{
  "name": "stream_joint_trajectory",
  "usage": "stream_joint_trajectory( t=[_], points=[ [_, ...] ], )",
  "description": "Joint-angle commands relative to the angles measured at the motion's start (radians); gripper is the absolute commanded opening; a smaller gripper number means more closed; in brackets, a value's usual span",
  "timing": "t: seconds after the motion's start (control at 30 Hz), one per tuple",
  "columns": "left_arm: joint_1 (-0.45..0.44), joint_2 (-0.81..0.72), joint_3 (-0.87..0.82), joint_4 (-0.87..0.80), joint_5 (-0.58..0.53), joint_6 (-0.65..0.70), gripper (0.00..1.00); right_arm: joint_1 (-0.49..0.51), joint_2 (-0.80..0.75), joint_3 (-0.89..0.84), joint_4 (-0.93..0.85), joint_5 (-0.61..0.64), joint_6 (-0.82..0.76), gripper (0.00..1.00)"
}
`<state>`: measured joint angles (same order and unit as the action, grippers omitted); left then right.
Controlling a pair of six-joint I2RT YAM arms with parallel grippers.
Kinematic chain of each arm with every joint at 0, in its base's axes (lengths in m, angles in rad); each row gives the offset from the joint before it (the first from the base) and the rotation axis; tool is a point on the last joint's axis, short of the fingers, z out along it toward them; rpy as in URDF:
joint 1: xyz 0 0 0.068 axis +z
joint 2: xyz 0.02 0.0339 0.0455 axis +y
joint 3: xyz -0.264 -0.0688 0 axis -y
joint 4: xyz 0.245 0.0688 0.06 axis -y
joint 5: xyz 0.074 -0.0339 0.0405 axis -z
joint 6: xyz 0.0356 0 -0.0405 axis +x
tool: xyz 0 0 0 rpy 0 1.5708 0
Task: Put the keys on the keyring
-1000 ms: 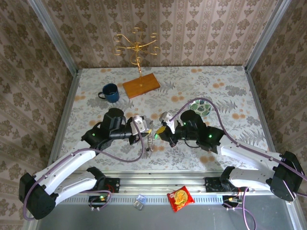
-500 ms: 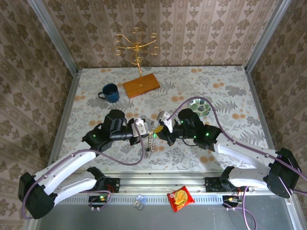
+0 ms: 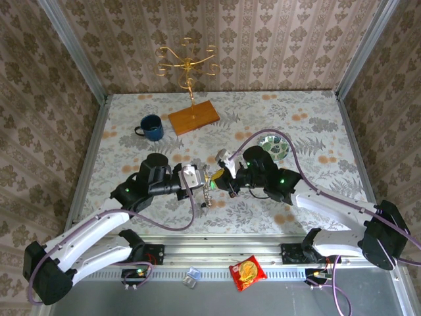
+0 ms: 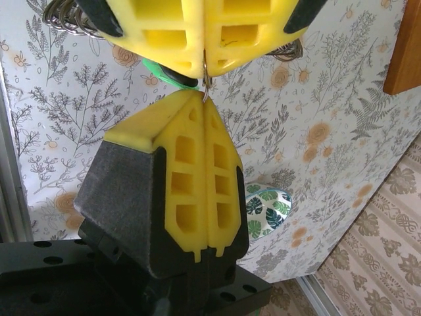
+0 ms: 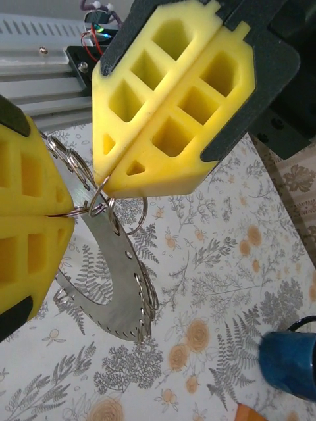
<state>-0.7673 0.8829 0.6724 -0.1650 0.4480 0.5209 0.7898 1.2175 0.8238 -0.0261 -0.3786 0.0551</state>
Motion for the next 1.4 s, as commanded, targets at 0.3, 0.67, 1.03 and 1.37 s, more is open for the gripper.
stream_joint_trajectory(
  t=[0.3,0.67,1.03,1.37],
  points=[
    [-0.025,-0.03,-0.037,0.118,0.021,0.009,0.0,-0.023,0.053,0.066,-0.015,-0.079,0.028,0.12],
    [-0.029,-0.054,-0.113,0.303,0.018,-0.139,0.0,-0.053,-0.063,-0.009,0.016,-0.015,-0.136,0.42],
    [-0.021,-0.069,-0.175,0.444,0.018,-0.226,0.0,-0.071,-0.079,-0.026,0.014,-0.117,-0.277,0.39],
    [-0.018,-0.073,-0.206,0.501,0.023,-0.26,0.0,-0.071,-0.045,-0.015,0.058,-0.131,-0.197,0.33]
  ],
)
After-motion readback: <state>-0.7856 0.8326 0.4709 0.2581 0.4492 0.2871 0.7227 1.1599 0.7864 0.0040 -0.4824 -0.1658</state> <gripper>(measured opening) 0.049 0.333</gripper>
